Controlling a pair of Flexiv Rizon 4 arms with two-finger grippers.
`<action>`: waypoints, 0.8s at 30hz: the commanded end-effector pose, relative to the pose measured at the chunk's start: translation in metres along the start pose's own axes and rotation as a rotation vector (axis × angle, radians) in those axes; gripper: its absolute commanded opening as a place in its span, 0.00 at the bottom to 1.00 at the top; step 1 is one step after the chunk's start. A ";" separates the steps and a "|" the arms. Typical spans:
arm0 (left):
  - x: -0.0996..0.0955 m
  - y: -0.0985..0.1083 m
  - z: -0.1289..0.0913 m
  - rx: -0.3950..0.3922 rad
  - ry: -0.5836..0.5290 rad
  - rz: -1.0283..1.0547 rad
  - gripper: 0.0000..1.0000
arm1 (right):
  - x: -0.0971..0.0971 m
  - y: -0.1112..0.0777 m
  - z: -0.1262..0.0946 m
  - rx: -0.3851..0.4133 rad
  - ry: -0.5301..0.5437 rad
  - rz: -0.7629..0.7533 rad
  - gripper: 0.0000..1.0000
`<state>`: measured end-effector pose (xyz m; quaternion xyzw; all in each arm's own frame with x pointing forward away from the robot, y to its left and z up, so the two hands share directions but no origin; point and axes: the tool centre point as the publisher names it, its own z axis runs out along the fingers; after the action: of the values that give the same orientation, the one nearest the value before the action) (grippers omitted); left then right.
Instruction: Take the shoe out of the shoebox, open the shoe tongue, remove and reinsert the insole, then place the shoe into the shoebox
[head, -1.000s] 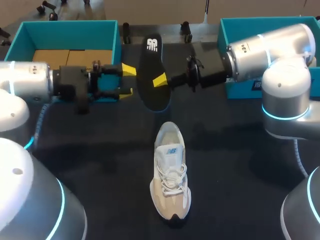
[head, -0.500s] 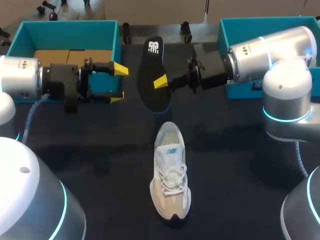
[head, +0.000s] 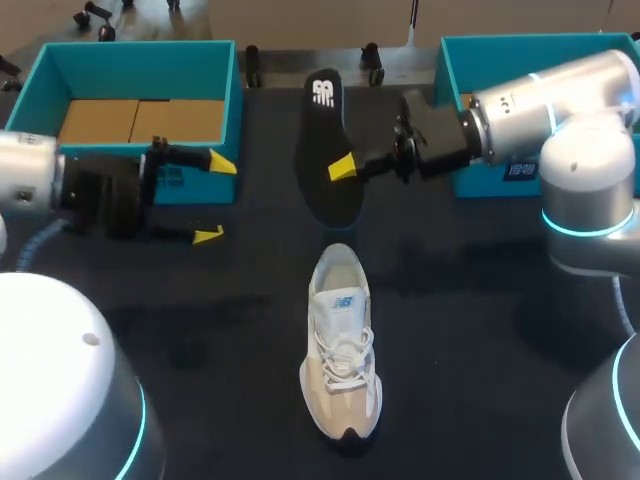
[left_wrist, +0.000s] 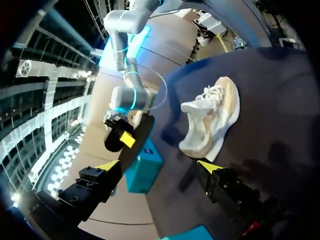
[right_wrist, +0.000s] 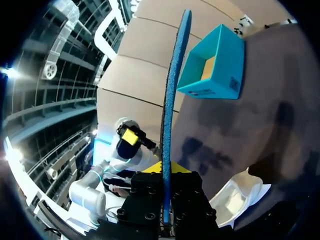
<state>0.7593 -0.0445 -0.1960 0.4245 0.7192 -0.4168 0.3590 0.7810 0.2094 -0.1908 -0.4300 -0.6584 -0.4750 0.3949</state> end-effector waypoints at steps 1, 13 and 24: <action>-0.004 -0.011 -0.015 -0.156 0.279 0.001 1.00 | 0.000 -0.010 0.000 -0.032 0.003 -0.002 0.00; -0.005 -0.007 -0.010 -0.097 0.279 -0.223 1.00 | -0.011 -0.010 0.002 -0.015 0.013 -0.016 0.00; 0.010 -0.003 -0.008 0.032 0.420 -0.943 1.00 | -0.042 -0.017 0.004 -0.112 -0.011 -0.158 0.00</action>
<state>0.7416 -0.0326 -0.1998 0.3064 0.8479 -0.3929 0.1811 0.7887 0.1976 -0.2333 -0.3927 -0.6742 -0.5260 0.3383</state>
